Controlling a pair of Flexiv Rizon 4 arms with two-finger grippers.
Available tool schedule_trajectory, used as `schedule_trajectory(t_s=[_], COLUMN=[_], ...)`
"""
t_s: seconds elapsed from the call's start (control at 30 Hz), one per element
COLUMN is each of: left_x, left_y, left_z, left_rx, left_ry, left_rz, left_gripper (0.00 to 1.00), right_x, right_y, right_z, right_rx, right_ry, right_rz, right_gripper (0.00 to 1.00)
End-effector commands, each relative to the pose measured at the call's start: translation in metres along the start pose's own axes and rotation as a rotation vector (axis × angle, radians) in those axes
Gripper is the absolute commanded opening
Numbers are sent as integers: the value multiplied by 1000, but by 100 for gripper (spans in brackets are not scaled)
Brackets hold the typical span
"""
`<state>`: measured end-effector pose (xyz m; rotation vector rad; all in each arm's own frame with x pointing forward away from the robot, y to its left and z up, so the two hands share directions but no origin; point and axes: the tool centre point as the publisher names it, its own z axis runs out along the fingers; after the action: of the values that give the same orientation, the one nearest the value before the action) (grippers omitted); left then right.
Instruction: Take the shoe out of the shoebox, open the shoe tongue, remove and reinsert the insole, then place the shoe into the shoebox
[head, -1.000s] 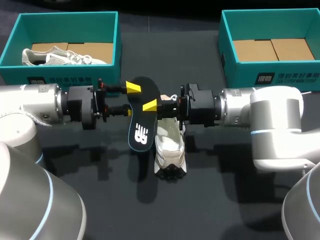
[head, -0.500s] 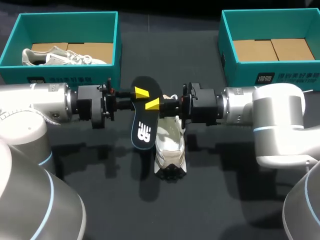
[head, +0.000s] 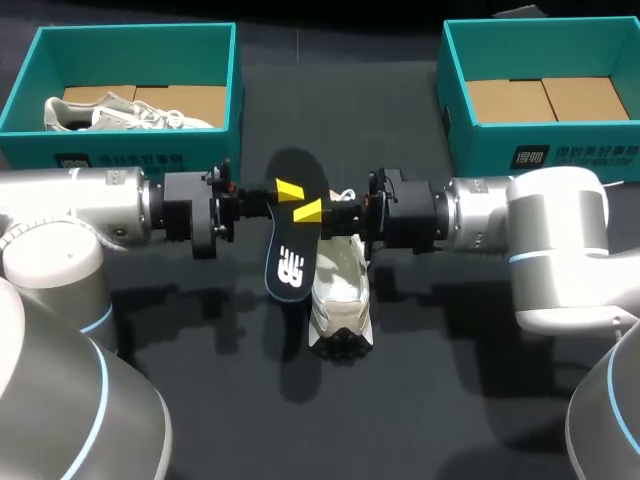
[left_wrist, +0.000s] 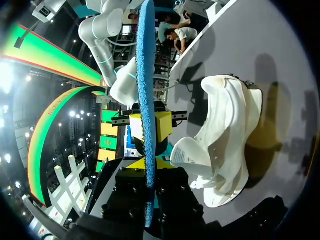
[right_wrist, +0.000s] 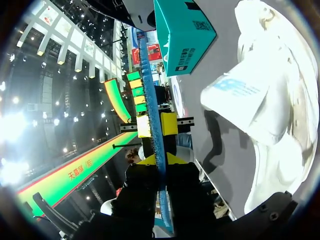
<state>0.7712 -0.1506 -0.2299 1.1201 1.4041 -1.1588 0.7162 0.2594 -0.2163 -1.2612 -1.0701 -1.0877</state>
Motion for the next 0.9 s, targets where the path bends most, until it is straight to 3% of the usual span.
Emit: schedule_trajectory(t_s=[0.03, 0.43, 0.83, 0.9], left_x=[2, -1, -4, -5], left_y=[-2, -16, -47, -53], left_z=[3, -27, -40, -43], left_rx=[-1, -22, -31, -23], left_ry=[0, 14, 84, 90], left_rz=[2, -61, -82, -97], left_gripper=[0, 0, 0, 0], right_x=[-2, -4, -4, -3], right_y=[-1, -1, -1, -4], right_z=[-1, -65, -65, -71], right_rx=[15, 122, 122, 157], right_ry=[8, -99, -99, -158], right_rz=[-16, -168, -168, -241], right_gripper=[100, 100, 100, 100])
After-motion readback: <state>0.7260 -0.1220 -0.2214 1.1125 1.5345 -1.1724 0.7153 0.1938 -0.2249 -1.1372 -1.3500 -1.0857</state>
